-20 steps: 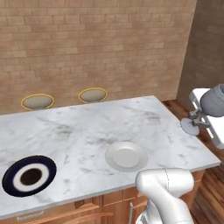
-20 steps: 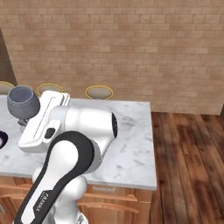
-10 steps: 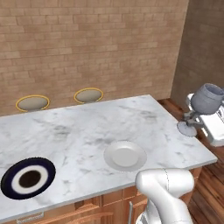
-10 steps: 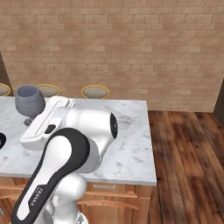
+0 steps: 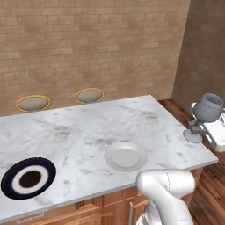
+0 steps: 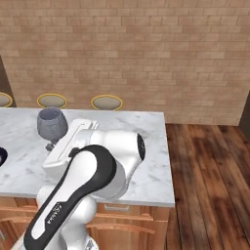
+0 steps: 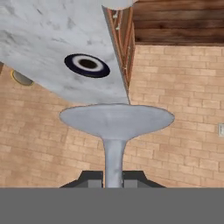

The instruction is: Retrieve the wine glasses from the counter and place one next to each plate.

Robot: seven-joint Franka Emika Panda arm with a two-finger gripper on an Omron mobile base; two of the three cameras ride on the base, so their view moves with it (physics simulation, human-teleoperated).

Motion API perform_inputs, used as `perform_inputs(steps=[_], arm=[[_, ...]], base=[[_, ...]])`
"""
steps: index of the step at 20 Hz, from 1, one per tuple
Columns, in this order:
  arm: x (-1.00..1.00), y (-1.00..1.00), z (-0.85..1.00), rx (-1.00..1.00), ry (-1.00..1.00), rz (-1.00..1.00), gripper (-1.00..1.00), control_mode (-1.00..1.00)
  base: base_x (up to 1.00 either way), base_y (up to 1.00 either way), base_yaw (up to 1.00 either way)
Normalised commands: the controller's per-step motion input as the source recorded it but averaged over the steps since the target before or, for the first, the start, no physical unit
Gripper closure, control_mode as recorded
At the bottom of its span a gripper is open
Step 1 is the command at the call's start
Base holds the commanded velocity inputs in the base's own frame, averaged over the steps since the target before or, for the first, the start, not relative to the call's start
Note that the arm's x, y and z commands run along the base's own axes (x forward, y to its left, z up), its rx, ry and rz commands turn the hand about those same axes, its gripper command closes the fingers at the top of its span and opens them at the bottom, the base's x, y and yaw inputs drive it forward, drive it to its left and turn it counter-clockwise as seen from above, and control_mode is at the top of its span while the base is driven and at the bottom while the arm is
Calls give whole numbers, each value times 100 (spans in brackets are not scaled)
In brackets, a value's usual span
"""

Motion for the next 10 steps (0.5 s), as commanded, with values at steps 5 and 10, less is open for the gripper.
perform_inputs(steps=[5,10], arm=[[26,-18,-57,-10,-8,0,100,-100],[32,-16,-47,-8,0,0,100,-100]], base=[[0,0,0],[0,0,0]])
